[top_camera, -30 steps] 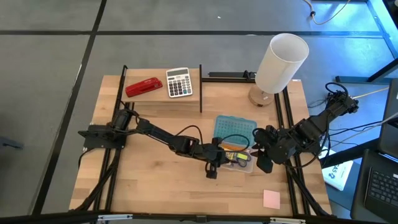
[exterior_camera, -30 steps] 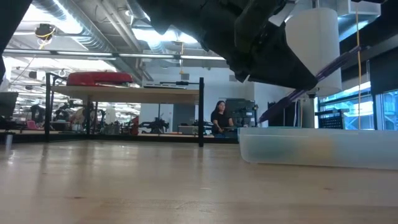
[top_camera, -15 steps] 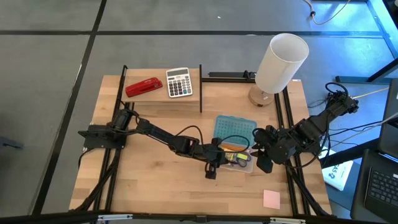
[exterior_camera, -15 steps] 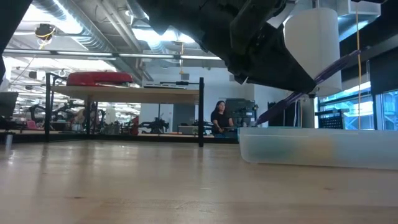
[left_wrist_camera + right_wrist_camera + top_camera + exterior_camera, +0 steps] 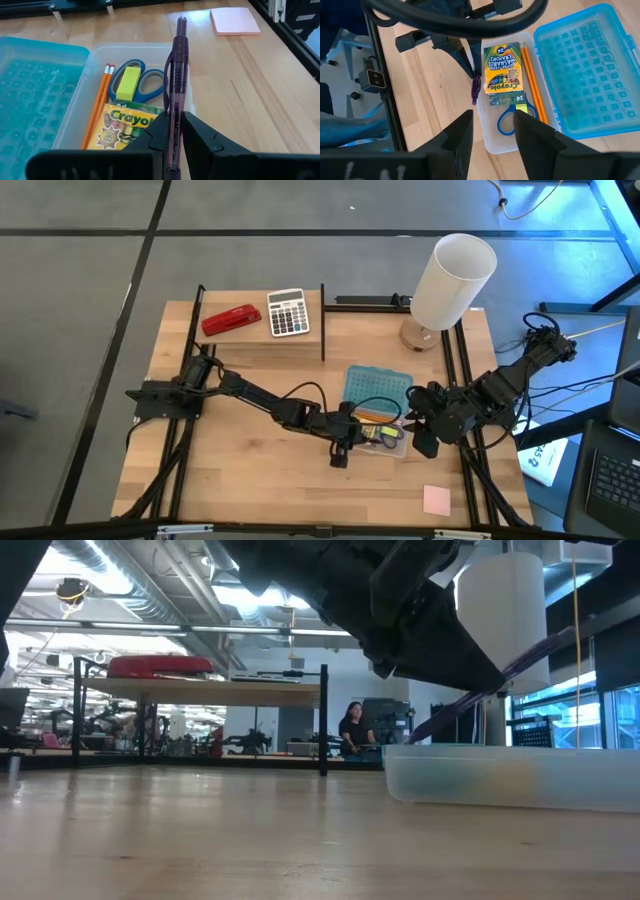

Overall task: Pack school essentials
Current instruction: Put the purple pen into the blue supply box, then put the pink sticky note into the blue supply box

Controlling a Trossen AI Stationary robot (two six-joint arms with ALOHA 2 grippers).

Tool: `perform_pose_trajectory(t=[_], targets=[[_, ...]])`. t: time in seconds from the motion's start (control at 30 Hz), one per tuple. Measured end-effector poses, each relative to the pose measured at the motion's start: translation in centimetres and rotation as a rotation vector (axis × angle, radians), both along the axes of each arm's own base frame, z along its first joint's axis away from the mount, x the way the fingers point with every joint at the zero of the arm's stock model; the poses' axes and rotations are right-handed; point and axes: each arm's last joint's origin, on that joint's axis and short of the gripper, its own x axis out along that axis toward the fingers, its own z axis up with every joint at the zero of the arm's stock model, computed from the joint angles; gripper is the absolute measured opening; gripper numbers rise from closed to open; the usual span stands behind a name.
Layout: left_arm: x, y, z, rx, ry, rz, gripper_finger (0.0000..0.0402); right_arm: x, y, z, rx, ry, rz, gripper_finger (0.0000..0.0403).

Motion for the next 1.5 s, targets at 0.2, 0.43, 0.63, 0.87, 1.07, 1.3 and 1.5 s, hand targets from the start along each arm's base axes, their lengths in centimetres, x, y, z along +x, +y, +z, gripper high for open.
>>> perform_pose_trajectory(t=[0.2, 0.43, 0.63, 0.87, 1.07, 1.3, 1.5], targets=[[0.0, 0.0, 0.0, -0.02, 0.007, 0.009, 0.0039, 0.0, 0.0, 0.0, 0.0, 0.0, 0.0, 0.0142], [0.1, 0.3, -0.4, -0.059, 0.023, 0.01, 0.0053, 0.0, 0.0, 0.0, 0.001, 0.0, -0.001, 0.0142], [0.1, 0.3, -0.4, -0.055, 0.023, 0.015, 0.0104, 0.0, 0.0, 0.0, 0.001, 0.0, -0.001, 0.0142], [0.1, 0.5, -0.4, -0.037, 0.018, 0.043, 0.0151, 0.0, 0.0, 0.0, 0.0, 0.0, -0.001, 0.0142], [0.1, 1.2, -0.3, -0.029, 0.028, 0.055, 0.0156, 0.0, 0.0, 0.0, 0.0, 0.0, -0.001, 0.0142], [-1.3, 1.7, 1.4, -0.024, 0.127, 0.078, 0.0156, 0.1, 0.0, 0.0, 0.005, -0.007, 0.0, 0.0142], [-3.2, 1.9, 3.9, 0.007, 0.194, 0.127, 0.0156, 0.1, 0.1, 0.0, 0.008, -0.007, 0.003, 0.0142]])
